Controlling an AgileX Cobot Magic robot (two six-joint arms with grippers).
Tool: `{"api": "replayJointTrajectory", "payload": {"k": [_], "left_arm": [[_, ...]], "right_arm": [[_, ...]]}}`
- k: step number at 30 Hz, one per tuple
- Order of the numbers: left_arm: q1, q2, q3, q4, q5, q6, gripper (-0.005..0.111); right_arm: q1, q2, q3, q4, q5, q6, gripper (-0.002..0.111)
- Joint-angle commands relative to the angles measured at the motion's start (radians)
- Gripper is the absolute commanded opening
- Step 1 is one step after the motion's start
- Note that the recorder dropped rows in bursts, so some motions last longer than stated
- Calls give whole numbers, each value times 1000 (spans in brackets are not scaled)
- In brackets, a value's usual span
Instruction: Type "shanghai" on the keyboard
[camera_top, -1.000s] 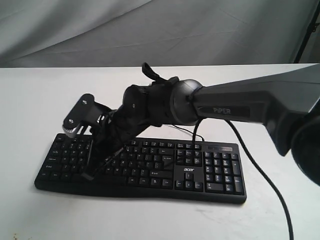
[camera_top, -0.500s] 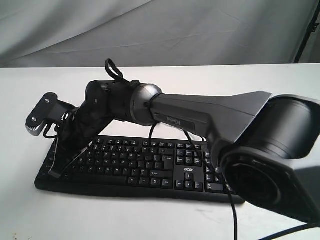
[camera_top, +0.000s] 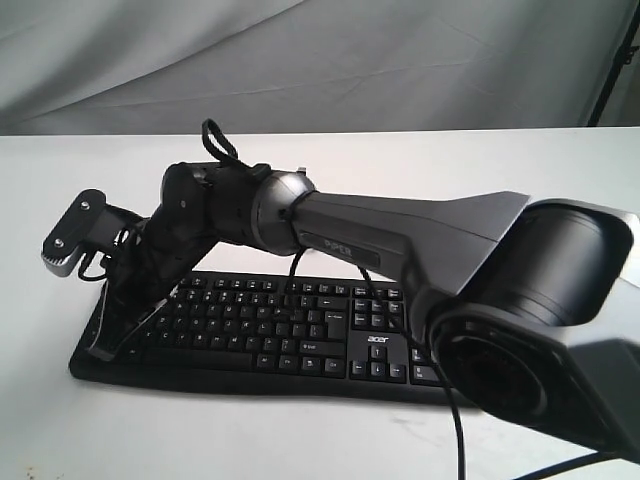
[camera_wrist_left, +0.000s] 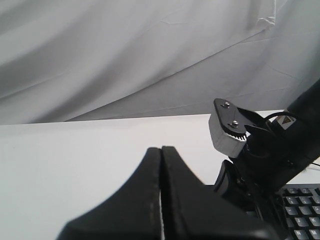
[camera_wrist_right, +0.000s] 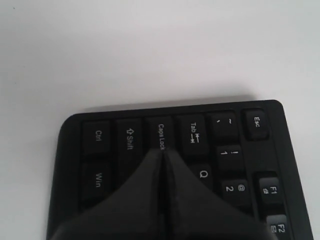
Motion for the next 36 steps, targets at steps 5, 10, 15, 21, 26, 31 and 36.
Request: {"api": "replayJointTrajectory", "payload": {"k": [5,10,15,21,26,31,36], "left_arm": [[-6,-2,2,0,-6,-3,0],[-6,-2,2,0,-6,-3,0],[-6,-2,2,0,-6,-3,0],[-6,-2,2,0,-6,-3,0],[-6,-2,2,0,-6,-3,0],[-6,-2,2,0,-6,-3,0],[-6,-2,2,0,-6,-3,0]], "right_arm": [[4,2,-8,-6,-11,-4,0],[4,2,-8,-8,-23,-4,0],[4,11,-8,-9,-23,-4,0],[4,26,-8,-11,-25,0,0],[2,34,-8,-10,-25,0,0],[0,23,-8,-13,-13,1,0],[-21,-43,-8,-91,66,46,0]]}}
